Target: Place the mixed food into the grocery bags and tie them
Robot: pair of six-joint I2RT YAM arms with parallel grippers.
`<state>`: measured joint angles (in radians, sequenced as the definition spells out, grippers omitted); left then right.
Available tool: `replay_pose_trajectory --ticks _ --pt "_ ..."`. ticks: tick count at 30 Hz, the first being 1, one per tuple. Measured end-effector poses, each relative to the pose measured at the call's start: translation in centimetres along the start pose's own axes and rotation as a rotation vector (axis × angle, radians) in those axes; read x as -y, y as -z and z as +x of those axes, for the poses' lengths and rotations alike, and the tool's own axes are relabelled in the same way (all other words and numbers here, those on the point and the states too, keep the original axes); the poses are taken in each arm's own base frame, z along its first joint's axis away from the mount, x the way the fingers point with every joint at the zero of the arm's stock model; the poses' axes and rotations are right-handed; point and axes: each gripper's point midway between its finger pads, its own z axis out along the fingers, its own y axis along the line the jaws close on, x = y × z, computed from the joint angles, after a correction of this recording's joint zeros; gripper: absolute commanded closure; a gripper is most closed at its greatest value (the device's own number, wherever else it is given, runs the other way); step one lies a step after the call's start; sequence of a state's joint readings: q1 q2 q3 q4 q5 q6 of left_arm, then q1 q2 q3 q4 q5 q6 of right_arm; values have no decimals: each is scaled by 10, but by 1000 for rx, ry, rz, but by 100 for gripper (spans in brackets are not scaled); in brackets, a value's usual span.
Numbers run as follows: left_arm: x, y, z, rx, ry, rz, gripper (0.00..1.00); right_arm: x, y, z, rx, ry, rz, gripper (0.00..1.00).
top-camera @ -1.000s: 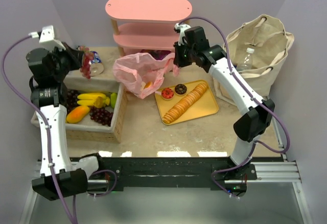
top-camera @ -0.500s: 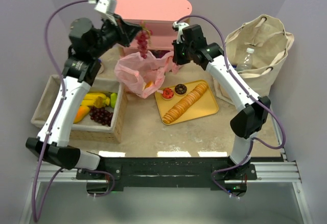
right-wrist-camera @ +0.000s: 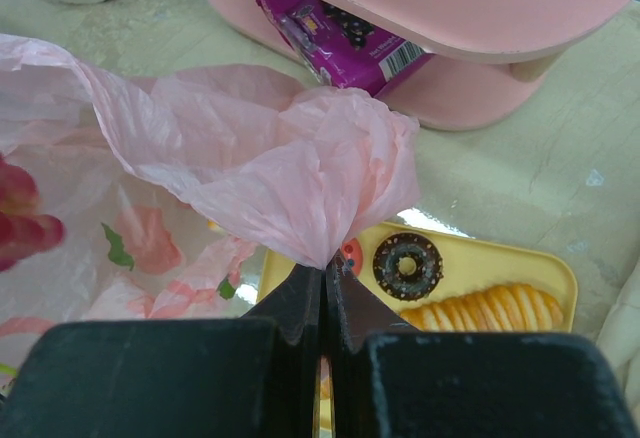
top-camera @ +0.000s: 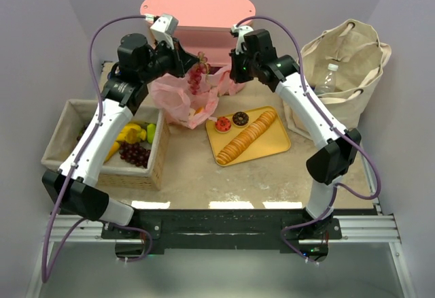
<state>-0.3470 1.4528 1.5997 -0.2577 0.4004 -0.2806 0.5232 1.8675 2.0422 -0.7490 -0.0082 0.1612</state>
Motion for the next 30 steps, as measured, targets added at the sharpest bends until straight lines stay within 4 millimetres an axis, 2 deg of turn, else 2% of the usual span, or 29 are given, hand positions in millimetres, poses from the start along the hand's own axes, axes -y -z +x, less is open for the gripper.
replay_pose_trajectory --ticks 3,4,5,7,8,10,11,14,17,20,24,28,30 --pt "-11 -1 11 -35 6 -37 100 1 0 0 1 1 6 100" --pt "-16 -1 14 -49 14 -49 97 2 0 0 2 1 11 100" --pt "-23 0 21 -72 27 -63 83 3 0 0 3 1 16 100" --pt "-38 2 29 -105 53 -85 66 4 0 -1 3 2 20 100" --pt "-50 6 35 -127 73 -99 48 4 0 -1 3 3 21 100" --pt "-68 14 43 -153 96 -131 32 4 0 -1 4 4 24 100" --pt "-77 19 47 -167 109 -148 19 5 0 -1 4 5 25 100" --pt "-93 31 52 -184 122 -175 8 5 0 -1 4 5 26 100" --pt "-97 47 52 -186 138 -178 4 5 0 -1 5 5 25 100" --pt "-109 72 38 -145 143 -224 3 5 0 -1 6 5 26 100" --pt "-147 128 16 -37 130 -446 0 5 0 0 6 6 27 100" --pt "-161 175 9 29 121 -627 0 7 0 1 4 15 36 100" --pt "-175 195 11 32 134 -746 0 8 0 1 5 20 40 100"
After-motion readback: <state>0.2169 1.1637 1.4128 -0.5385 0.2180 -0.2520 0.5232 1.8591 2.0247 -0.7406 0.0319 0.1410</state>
